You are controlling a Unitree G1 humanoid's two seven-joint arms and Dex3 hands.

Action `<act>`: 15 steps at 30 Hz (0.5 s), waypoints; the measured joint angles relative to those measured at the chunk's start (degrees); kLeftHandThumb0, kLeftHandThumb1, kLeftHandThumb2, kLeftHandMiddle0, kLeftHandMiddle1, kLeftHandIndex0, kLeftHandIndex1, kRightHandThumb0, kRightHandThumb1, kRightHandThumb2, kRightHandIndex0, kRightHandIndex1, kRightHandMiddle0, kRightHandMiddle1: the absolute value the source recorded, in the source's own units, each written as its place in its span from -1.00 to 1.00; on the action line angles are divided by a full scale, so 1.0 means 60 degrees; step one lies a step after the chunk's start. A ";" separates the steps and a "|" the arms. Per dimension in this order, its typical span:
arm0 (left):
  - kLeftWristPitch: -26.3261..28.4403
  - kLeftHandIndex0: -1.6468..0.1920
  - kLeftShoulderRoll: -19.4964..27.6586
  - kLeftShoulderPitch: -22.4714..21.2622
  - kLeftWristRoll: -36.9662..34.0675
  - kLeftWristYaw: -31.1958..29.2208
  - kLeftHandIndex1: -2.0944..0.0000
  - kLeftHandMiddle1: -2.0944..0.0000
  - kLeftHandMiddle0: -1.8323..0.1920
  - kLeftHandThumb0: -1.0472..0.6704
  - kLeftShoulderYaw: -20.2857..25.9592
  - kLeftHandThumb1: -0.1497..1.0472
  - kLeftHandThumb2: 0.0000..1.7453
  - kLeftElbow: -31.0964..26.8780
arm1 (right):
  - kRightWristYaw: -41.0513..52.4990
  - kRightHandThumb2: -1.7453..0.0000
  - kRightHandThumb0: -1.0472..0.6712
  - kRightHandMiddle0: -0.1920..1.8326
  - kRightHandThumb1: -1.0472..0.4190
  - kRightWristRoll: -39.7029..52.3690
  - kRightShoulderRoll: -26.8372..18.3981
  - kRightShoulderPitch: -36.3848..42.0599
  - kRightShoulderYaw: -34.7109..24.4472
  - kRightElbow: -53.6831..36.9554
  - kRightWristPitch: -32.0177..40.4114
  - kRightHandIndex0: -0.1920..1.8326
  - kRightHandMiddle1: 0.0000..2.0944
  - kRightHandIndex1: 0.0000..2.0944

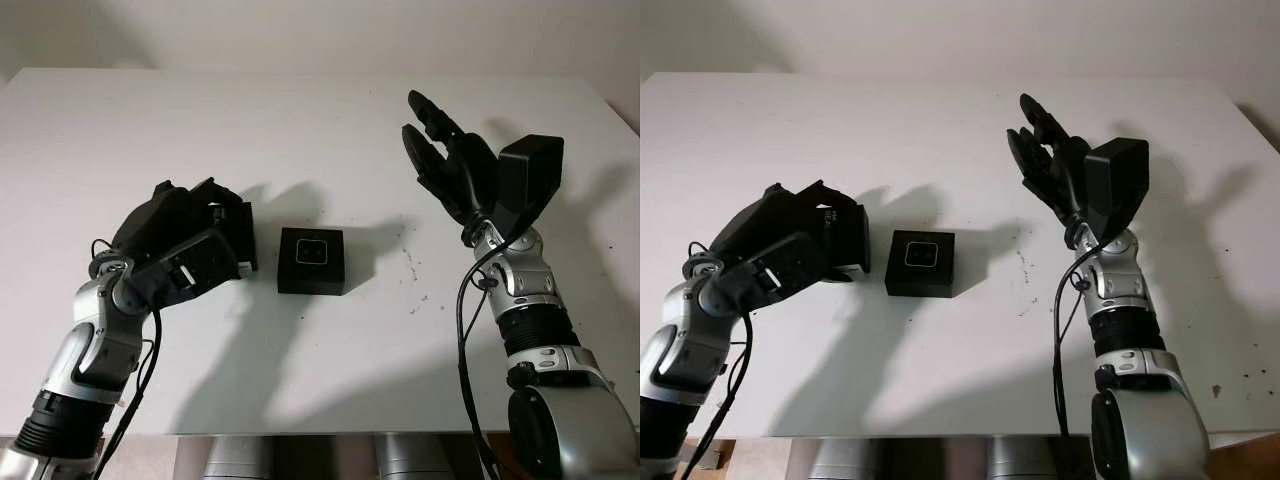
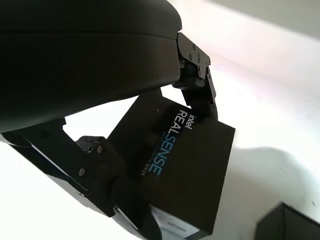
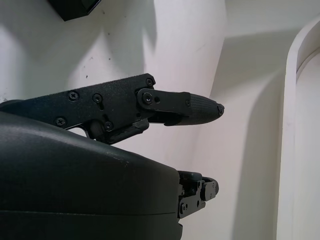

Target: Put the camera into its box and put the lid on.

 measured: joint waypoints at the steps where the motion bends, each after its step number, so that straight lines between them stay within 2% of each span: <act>1: 0.0021 0.42 0.0080 -0.0072 -0.0096 -0.0074 -0.19 -0.31 0.38 0.12 0.0059 0.86 -0.94 0.0017 | 0.0006 0.49 -0.37 -0.70 -1.00 0.0045 0.0001 0.0029 -0.0007 -0.0018 0.0001 -0.75 -0.96 -0.96; 7: 0.0390 0.37 0.0432 -0.0845 -0.1046 -0.0778 -0.25 -0.38 0.33 0.12 0.0602 0.83 -0.95 0.0113 | 0.0027 0.48 -0.38 -0.71 -1.00 0.0199 0.0008 0.0089 -0.0013 -0.0141 0.0026 -0.76 -0.96 -0.96; 11: 0.0428 0.35 0.0696 -0.1337 -0.1514 -0.1216 -0.27 -0.37 0.31 0.09 0.0729 0.79 -0.95 0.0106 | -0.0021 0.49 -0.38 -0.71 -1.00 0.0223 0.0069 0.0102 -0.0009 -0.0323 0.0060 -0.76 -0.96 -0.96; 15: 0.0899 0.36 0.0771 -0.1596 -0.2022 -0.1918 -0.30 -0.38 0.29 0.06 0.0739 0.80 -0.94 -0.0174 | -0.0129 0.50 -0.42 -0.74 -1.00 0.0301 0.0234 0.0102 -0.0014 -0.0366 0.0065 -0.79 -0.97 -0.97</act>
